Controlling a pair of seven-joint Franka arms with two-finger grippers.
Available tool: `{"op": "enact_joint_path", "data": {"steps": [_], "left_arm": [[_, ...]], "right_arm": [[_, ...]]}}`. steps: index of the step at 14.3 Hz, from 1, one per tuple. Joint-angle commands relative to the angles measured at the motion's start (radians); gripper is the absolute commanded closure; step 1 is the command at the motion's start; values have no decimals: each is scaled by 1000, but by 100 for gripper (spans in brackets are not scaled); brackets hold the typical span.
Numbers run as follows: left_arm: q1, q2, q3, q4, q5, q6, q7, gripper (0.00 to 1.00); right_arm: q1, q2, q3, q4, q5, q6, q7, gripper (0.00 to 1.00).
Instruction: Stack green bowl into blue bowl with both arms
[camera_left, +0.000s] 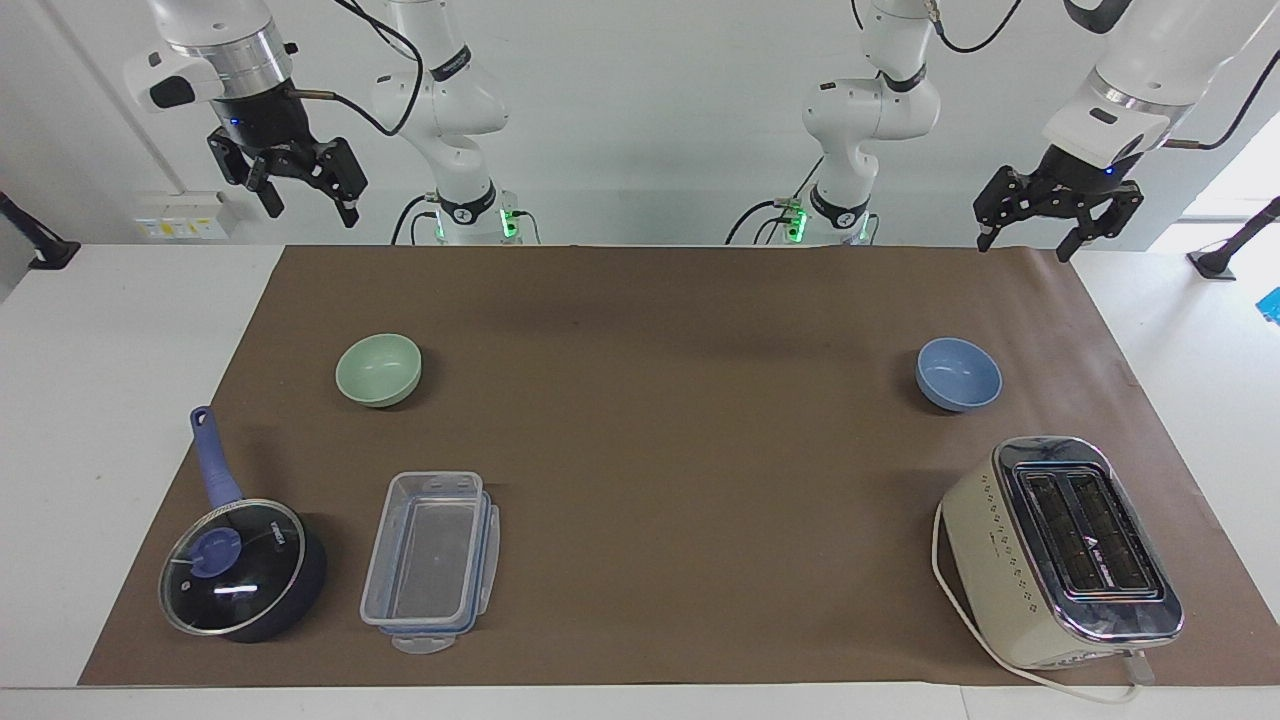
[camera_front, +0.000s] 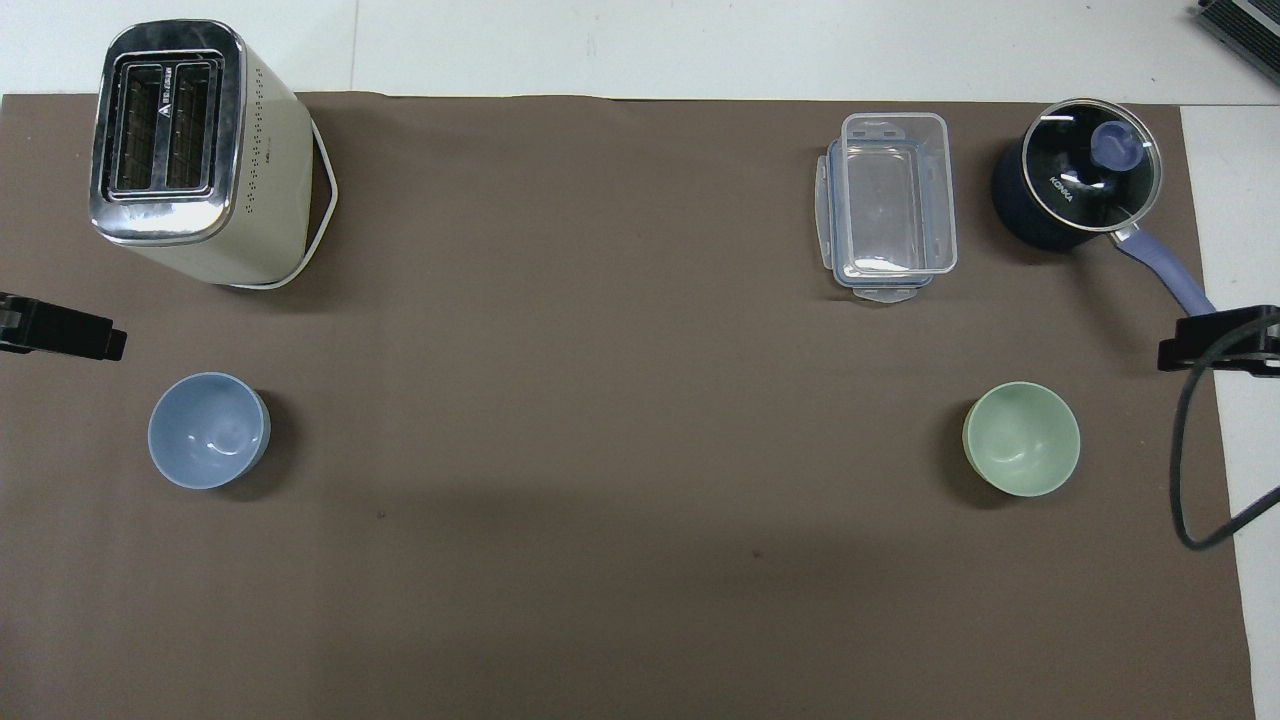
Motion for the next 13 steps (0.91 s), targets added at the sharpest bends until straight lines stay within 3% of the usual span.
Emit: {"op": "enact_joint_path", "data": {"steps": [1, 13], "left_arm": [[8, -18, -3, -14, 3, -13, 13, 0], [10, -19, -3, -14, 9, -22, 11, 0]], "right_arm": [[-12, -14, 4, -15, 18, 3, -4, 0], [-12, -18, 4, -23, 18, 3, -6, 0]]}}
